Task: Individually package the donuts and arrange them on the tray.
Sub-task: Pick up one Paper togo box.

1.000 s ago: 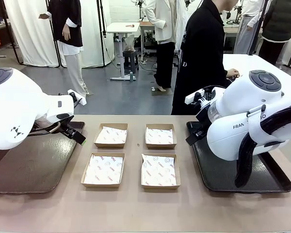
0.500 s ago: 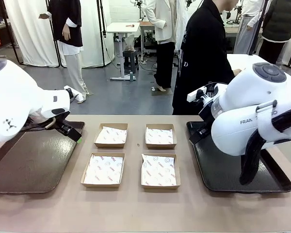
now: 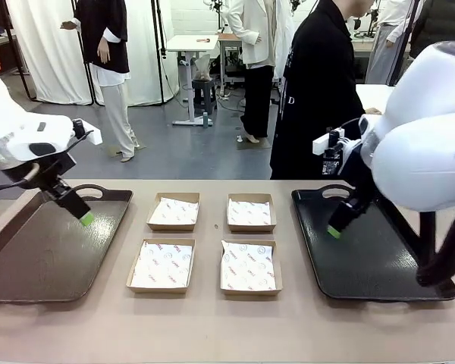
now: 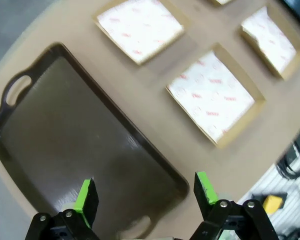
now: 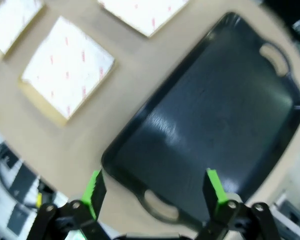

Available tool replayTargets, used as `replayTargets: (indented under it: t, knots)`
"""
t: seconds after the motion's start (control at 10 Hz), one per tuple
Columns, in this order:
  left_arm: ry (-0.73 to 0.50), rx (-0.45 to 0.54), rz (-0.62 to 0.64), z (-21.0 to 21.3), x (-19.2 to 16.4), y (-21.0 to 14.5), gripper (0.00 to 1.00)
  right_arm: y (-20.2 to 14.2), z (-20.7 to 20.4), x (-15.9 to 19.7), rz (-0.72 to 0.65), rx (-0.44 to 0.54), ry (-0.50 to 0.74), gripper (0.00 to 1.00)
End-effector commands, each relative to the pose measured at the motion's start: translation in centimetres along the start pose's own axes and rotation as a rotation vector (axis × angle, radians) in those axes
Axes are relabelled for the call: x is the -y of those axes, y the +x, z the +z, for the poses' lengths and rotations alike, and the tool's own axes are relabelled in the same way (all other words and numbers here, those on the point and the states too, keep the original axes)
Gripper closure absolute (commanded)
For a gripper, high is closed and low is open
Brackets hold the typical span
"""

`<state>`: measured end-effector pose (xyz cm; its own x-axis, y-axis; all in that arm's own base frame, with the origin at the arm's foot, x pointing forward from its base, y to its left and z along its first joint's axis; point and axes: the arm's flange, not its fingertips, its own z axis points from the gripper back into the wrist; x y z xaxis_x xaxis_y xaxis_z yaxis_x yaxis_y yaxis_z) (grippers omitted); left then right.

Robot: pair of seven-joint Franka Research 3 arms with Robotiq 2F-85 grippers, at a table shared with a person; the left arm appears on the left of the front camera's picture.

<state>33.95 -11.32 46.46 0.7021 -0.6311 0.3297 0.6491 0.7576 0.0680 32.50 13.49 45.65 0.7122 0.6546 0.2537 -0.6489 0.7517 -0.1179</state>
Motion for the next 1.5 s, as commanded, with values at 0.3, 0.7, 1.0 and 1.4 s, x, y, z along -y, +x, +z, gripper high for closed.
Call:
replayTargets:
  t: [0.3,0.7,1.0,1.4]
  knots:
    - [-0.033,-0.036,-0.013,1.7,0.7,-1.2,0.00,-1.0,1.0,-0.1,0.017,-0.034,0.014,0.00]
    - [-0.220,0.071,0.119,2.1,-1.2,-1.1,0.00,-2.2,1.6,1.8,-0.071,0.018,0.233,0.00]
    - [-0.672,0.280,0.362,4.7,-5.8,-3.8,0.00,-7.9,2.6,8.0,-0.267,0.222,0.703,0.00]
    - [-0.948,0.355,0.565,4.4,-10.3,-8.3,0.00,-14.8,1.4,13.2,-0.425,0.382,0.945,0.00]
